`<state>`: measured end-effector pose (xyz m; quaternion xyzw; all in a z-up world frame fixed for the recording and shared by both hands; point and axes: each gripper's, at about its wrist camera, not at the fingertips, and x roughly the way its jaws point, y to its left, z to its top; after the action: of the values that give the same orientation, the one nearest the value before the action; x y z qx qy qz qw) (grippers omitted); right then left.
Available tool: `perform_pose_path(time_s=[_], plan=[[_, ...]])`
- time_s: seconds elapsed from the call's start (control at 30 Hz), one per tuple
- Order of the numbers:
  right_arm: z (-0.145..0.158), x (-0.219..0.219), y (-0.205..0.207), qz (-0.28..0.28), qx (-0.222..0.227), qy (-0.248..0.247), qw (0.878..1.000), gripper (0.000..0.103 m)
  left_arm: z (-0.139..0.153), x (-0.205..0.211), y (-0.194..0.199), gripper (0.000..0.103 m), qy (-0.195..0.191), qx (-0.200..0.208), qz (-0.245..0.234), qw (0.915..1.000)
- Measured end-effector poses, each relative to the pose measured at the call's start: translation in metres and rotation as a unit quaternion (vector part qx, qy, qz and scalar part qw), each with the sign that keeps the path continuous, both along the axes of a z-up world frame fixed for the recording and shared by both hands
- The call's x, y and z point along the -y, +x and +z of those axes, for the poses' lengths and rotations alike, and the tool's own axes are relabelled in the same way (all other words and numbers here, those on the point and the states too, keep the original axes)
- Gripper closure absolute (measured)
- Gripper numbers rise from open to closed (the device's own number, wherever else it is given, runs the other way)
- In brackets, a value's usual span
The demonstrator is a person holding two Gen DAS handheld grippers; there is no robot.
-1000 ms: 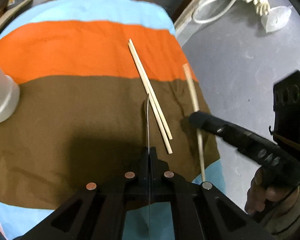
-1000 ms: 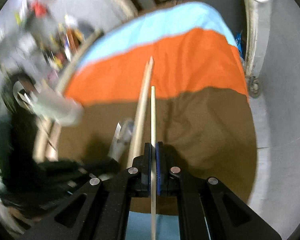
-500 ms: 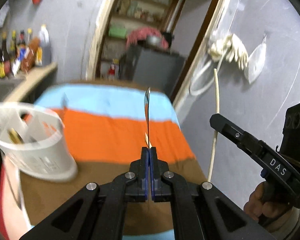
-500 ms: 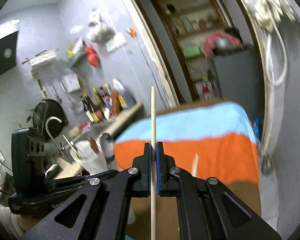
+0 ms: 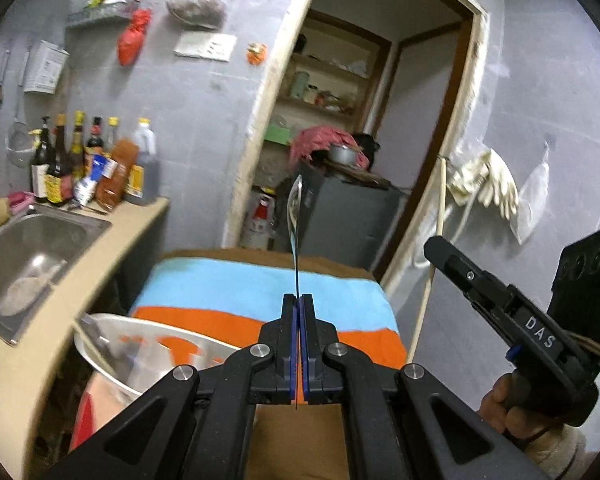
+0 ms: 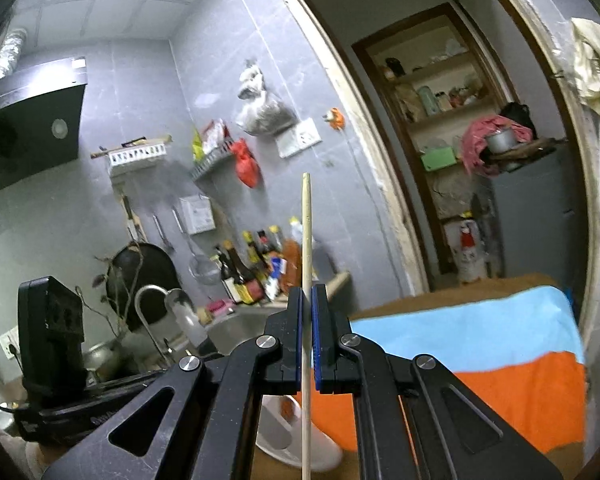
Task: Organize utensils
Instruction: 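Lift the knife and one chopstick and carry them over the white caddy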
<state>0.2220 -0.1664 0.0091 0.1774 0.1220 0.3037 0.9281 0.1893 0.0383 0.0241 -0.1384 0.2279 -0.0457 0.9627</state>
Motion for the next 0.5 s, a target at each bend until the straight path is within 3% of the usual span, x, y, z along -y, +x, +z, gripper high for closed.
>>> perform_pose_path(time_s=[0.3, 0.5], plan=[[0.004, -0.067, 0.013, 0.023, 0.028, 0.028, 0.999, 0.099, 0.012, -0.086, -0.012, 0.101, 0.005, 0.013, 0.065, 0.9978], [-0.002, -0.097, 0.016, 0.016, 0.03, 0.028, 0.999, 0.099, -0.006, -0.126, -0.006, 0.101, 0.005, -0.003, 0.08, 0.9968]])
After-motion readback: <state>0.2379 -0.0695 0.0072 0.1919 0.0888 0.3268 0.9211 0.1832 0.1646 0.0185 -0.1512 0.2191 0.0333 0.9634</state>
